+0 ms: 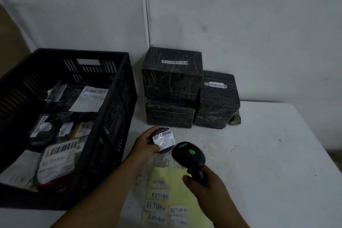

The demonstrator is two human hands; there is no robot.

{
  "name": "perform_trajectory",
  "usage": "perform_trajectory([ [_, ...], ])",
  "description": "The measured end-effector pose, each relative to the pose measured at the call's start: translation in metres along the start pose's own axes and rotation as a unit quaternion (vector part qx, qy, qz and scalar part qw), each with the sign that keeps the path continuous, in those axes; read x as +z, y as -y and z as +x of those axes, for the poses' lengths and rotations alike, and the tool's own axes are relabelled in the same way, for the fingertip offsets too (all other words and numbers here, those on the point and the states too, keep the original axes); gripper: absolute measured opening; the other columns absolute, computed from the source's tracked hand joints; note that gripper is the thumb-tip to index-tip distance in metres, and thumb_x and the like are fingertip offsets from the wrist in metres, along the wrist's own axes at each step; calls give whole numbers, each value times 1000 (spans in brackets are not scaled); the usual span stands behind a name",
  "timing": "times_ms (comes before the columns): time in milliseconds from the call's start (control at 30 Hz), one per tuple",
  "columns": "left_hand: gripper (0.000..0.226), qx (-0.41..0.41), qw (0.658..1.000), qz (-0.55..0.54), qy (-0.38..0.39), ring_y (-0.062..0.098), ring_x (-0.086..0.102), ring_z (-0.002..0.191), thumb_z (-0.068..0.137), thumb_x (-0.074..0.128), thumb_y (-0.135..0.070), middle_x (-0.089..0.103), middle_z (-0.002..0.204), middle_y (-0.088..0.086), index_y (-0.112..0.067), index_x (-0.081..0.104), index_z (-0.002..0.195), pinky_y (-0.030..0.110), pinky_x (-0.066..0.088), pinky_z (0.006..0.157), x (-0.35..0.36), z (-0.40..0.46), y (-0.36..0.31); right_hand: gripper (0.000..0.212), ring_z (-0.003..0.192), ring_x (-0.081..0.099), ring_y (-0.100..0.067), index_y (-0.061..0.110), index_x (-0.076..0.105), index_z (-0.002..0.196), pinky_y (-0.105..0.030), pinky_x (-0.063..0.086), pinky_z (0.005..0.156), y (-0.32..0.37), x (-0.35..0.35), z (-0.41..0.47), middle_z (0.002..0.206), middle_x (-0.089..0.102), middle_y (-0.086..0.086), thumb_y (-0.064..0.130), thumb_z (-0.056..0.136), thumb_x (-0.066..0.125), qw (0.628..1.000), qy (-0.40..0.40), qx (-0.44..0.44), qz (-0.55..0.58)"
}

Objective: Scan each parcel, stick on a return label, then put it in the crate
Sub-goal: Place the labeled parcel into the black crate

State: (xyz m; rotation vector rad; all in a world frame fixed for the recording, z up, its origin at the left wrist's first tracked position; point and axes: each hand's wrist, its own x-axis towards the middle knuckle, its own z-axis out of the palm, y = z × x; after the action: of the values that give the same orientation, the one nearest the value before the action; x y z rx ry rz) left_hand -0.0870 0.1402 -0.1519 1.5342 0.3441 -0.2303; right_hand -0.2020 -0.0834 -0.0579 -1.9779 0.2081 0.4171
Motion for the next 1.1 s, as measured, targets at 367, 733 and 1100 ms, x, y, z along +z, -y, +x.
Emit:
perform_trajectory([
  [367,69,-46,998,17,-39,21,65,107,76,64,11,64,122,-2,-44,58,116,48,57,91,2,4,12,28,61,63,-6,35,51,103,-21,45,51,-35,-1,24,77,67,7,45,86,72,993,-110,21,-26],
  [733,50,-63,983,150,-85,25,61,112,92,62,-5,63,128,5,-22,55,139,45,54,96,14,9,19,40,94,58,-32,19,59,118,-37,47,73,-106,-24,86,102,61,-11,52,93,57,940,-242,101,-220],
  [1100,32,-53,945,298,-122,32,61,111,97,55,-11,66,126,12,-13,63,128,42,52,95,10,4,18,58,106,57,-33,23,53,134,-44,47,89,-115,-22,100,116,62,-8,62,91,52,929,-226,134,-260],
])
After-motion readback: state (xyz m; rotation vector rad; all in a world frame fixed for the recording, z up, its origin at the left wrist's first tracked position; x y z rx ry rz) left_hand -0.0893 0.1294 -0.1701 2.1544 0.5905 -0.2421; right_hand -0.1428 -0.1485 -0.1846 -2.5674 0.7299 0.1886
